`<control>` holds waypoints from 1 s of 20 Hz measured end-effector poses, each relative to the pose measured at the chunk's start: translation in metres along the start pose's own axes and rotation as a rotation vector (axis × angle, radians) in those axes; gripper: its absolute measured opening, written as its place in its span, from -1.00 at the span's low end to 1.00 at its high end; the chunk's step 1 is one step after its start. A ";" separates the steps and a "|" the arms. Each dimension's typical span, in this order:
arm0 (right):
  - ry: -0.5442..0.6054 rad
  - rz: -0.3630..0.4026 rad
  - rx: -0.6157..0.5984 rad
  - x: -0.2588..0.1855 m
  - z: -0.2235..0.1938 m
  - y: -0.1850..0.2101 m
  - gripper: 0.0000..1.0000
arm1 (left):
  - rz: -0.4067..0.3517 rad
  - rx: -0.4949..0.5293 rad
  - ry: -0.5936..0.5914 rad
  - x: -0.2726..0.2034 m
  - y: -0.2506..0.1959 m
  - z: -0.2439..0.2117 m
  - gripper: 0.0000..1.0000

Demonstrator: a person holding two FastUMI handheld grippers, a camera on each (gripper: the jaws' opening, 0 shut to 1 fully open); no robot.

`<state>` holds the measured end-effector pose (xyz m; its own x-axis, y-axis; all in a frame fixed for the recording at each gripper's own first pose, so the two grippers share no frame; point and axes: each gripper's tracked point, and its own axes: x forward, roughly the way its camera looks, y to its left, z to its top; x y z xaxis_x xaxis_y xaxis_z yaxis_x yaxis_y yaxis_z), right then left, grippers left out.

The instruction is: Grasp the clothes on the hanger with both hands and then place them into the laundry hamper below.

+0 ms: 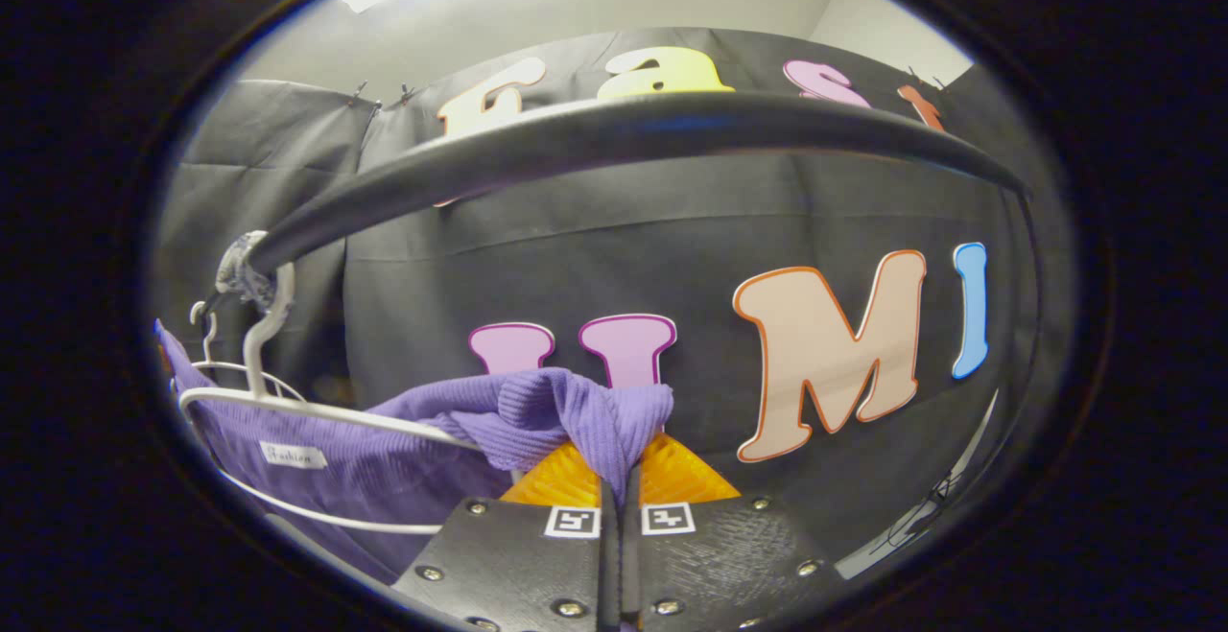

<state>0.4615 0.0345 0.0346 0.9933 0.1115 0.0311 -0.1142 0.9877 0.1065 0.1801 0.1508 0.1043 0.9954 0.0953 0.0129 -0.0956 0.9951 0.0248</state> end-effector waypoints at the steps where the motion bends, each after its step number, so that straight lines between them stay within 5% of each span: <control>1: -0.007 -0.007 0.011 0.009 0.000 -0.002 -0.97 | -0.009 -0.015 0.011 0.014 -0.002 -0.004 -0.99; 12: 0.028 -0.044 0.030 0.053 -0.059 -0.013 -0.97 | -0.035 -0.134 0.101 0.066 -0.006 -0.076 -0.99; 20: 0.158 0.011 0.053 0.032 -0.070 -0.004 -0.89 | 0.052 -0.191 0.135 0.028 0.006 -0.121 -0.99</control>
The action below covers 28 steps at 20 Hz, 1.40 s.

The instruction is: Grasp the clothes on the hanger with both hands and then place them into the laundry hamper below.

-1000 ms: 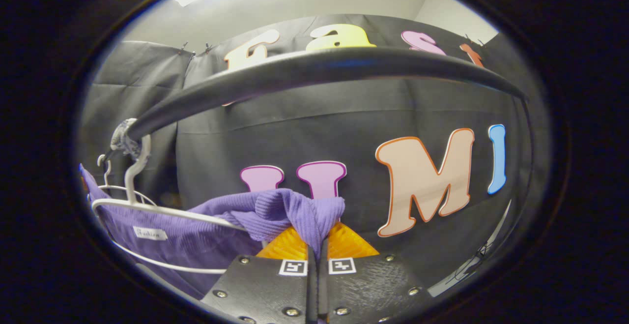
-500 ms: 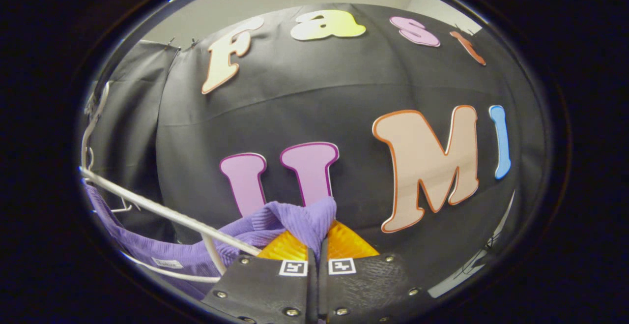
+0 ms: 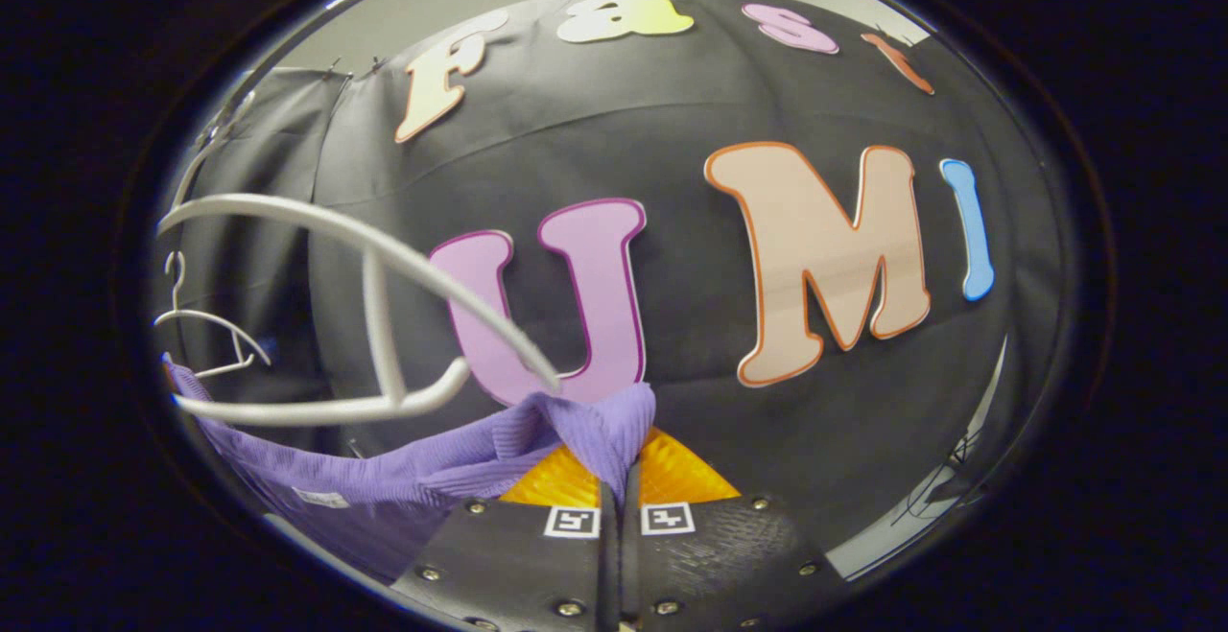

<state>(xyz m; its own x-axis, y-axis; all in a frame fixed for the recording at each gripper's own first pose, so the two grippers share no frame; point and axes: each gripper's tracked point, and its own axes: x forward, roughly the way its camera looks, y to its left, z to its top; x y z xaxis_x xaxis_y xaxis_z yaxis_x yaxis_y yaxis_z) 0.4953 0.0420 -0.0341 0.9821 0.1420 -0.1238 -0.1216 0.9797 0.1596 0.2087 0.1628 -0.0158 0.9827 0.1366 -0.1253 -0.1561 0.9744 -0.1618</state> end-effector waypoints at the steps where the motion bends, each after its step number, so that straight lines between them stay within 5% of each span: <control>1: 0.026 0.011 -0.002 -0.007 -0.014 0.000 -0.96 | 0.016 -0.001 0.013 -0.008 0.005 -0.010 -0.98; 8: 0.146 0.056 -0.007 -0.089 -0.072 0.029 -0.97 | 0.016 0.027 0.102 -0.069 0.002 -0.055 -0.99; 12: 0.143 0.024 -0.021 -0.137 -0.073 0.035 -0.97 | -0.066 0.054 0.099 -0.083 -0.008 -0.062 -0.99; 18: 0.103 -0.122 -0.023 -0.225 -0.059 0.036 -0.87 | -0.241 0.057 0.097 -0.103 -0.022 -0.068 -0.99; 22: 0.082 -0.199 -0.036 -0.277 -0.051 0.052 -0.96 | -0.331 0.053 0.100 -0.127 -0.022 -0.067 -0.99; 28: 0.081 -0.207 -0.034 -0.306 -0.047 0.071 -0.88 | -0.415 0.026 0.085 -0.145 -0.046 -0.066 -0.99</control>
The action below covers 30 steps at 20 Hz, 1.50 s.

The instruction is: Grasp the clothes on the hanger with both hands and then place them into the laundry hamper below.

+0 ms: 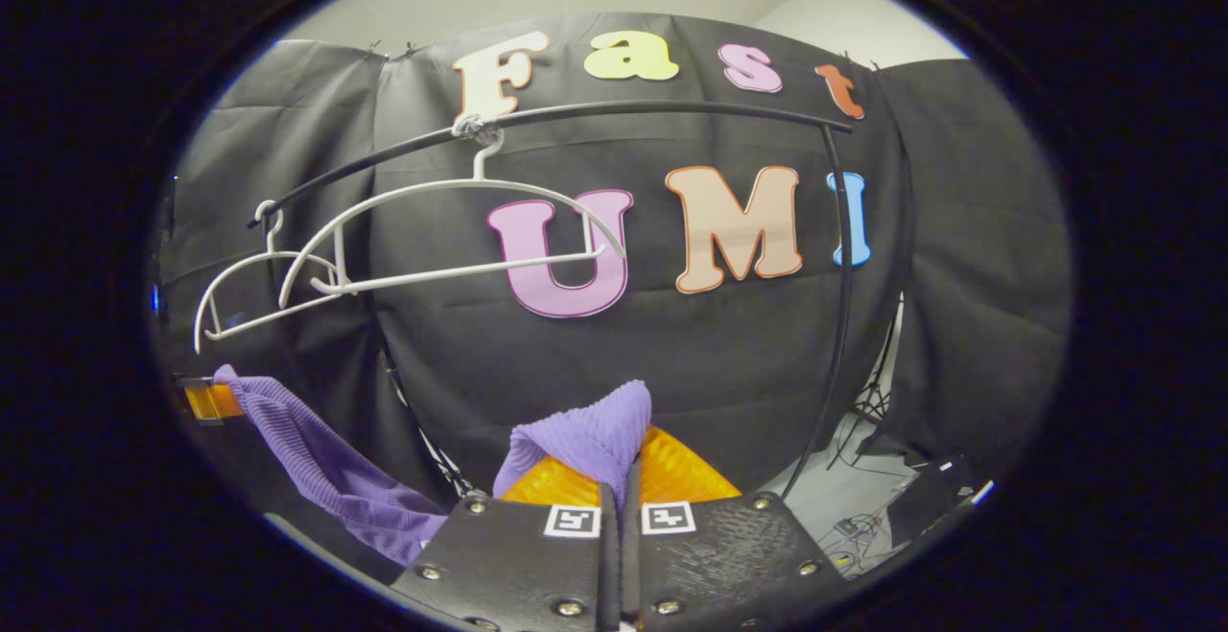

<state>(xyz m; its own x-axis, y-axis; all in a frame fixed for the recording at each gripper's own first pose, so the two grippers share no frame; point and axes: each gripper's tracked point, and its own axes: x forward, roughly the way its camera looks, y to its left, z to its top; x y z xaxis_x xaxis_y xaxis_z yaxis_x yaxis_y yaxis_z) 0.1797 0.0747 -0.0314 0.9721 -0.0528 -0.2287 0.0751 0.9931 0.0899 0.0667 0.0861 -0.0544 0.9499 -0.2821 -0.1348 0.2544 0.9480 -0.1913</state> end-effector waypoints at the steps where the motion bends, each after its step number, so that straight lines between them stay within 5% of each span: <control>1: -0.004 0.010 0.006 -0.001 0.000 0.001 -0.88 | -0.004 0.003 -0.004 0.002 -0.006 0.002 -0.99; 6: -0.012 0.083 0.043 -0.002 0.009 0.007 -0.97 | -0.017 0.019 -0.014 0.036 -0.051 0.010 -0.99; 19: 0.069 0.250 0.041 0.127 0.012 -0.040 -0.96 | 0.018 0.054 -0.001 0.175 -0.139 0.007 -0.98; 30: 0.363 0.207 0.142 0.220 -0.143 -0.092 -0.93 | 0.096 0.113 0.261 0.269 -0.127 -0.150 -0.98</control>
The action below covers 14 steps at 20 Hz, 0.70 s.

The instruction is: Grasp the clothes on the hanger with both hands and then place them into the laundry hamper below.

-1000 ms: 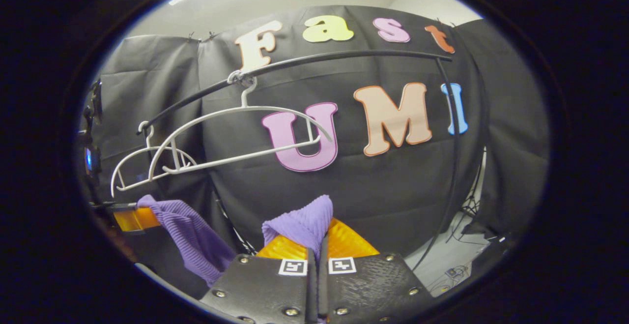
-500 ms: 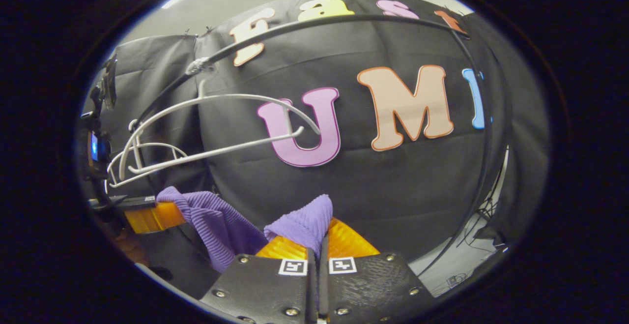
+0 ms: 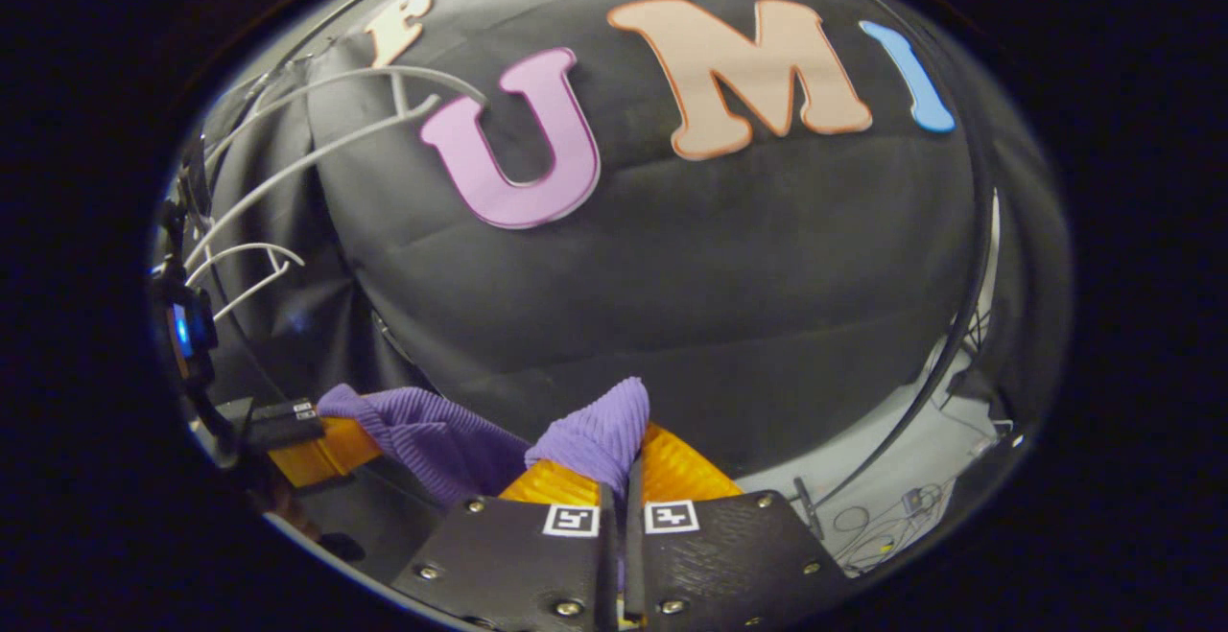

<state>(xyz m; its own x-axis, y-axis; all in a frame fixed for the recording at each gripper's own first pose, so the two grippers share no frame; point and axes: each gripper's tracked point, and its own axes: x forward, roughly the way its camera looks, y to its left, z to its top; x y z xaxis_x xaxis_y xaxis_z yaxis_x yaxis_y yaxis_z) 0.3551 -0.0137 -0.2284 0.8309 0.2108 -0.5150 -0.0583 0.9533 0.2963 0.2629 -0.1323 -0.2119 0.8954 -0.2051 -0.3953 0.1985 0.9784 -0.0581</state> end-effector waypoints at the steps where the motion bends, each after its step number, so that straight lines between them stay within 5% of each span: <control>1: 0.022 -0.007 0.003 0.009 -0.014 -0.005 -0.92 | 0.006 0.005 0.034 0.011 -0.001 -0.014 -0.97; 14: 0.231 -0.122 0.067 0.062 -0.146 -0.058 -0.84 | 0.053 0.005 0.235 0.060 -0.024 -0.115 -0.94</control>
<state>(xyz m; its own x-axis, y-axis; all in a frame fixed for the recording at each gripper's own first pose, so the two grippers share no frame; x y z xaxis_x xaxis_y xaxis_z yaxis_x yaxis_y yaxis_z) 0.3293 -0.0241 -0.3946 0.6809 0.1458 -0.7177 0.0779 0.9600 0.2690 0.2663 -0.1649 -0.3395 0.7871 -0.1416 -0.6004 0.1564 0.9873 -0.0279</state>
